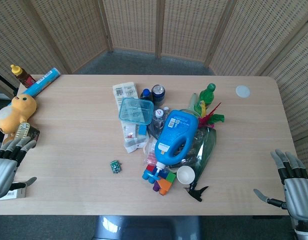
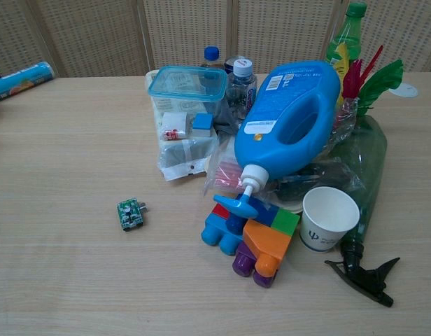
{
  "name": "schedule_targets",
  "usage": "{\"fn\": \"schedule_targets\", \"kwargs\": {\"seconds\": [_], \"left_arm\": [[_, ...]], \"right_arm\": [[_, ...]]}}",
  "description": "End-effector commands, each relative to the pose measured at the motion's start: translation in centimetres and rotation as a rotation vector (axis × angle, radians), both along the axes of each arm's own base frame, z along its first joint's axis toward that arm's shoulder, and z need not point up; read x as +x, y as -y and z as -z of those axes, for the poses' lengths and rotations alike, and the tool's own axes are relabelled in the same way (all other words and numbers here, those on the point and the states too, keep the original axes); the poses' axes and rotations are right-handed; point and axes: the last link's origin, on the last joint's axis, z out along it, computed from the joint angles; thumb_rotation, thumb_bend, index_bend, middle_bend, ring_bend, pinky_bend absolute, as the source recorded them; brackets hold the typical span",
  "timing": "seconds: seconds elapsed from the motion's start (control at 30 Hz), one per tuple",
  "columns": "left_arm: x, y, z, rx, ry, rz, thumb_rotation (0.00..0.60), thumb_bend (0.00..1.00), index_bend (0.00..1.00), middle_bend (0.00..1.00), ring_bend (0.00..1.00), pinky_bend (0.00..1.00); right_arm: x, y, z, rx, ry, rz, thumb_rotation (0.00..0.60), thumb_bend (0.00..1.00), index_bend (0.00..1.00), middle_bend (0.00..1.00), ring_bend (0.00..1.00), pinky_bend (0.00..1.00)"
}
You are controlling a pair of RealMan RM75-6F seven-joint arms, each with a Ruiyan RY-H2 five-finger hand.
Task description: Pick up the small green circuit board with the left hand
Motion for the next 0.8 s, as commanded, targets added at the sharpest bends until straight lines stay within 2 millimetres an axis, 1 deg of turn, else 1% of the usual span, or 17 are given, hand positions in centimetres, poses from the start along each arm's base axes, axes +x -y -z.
{"fn": "schedule_targets", "kwargs": {"seconds": [0.03,0.23,0.3,0.37,0.47,0.63,0.7,0.8], "left_arm": [[0.1,0.1,0.0,-0.001,-0.003,0.003,0.600,0.00,0.11,0.00,0.00,0.00],[0.3,0.1,0.7,-0.046,0.015,0.005,0.600,0.00,0.11,0.00,0.00,0.00],[0.4,0.0,1.4,-0.097,0.028,0.012,0.600,0.00,0.12,0.00,0.00,0.00],[0.5,-0.5,2.1,-0.158,0.026,0.035,0.600,0.00,0.13,0.00,0.00,0.00],[0.6,-2.3,3.4,-0.275,-0.025,0.092,0.600,0.00,0.15,0.00,0.00,0.00],[1.1,-6.0,5.8,-0.413,-0.070,0.153,0.600,0.00,0.08,0.00,0.00,0.00],[1.7,-7.3,6.8,-0.442,-0.084,0.174,0.600,0.00,0.09,0.00,0.00,0.00],[3.1,-8.7,8.4,-0.471,-0.108,0.216,0.600,0.00,0.14,0.00,0.00,0.00]], "right_arm": [[0.0,0.0,0.0,0.002,0.001,0.000,0.401,0.00,0.00,0.00,0.00,0.00],[0.0,0.0,-0.2,0.000,0.011,0.004,0.402,0.00,0.00,0.00,0.00,0.00],[0.1,0.0,-0.2,0.000,0.016,0.002,0.404,0.00,0.00,0.00,0.00,0.00],[0.2,0.0,-0.1,0.005,0.012,0.000,0.406,0.00,0.00,0.00,0.00,0.00],[0.2,0.1,0.2,0.017,0.010,0.005,0.406,0.00,0.00,0.00,0.00,0.00],[0.2,0.1,0.1,0.013,0.013,0.008,0.402,0.00,0.00,0.00,0.00,0.00],[0.3,0.0,0.0,0.011,0.015,0.005,0.403,0.00,0.00,0.00,0.00,0.00],[0.3,0.0,0.1,0.017,0.015,0.003,0.403,0.00,0.00,0.00,0.00,0.00]]}}
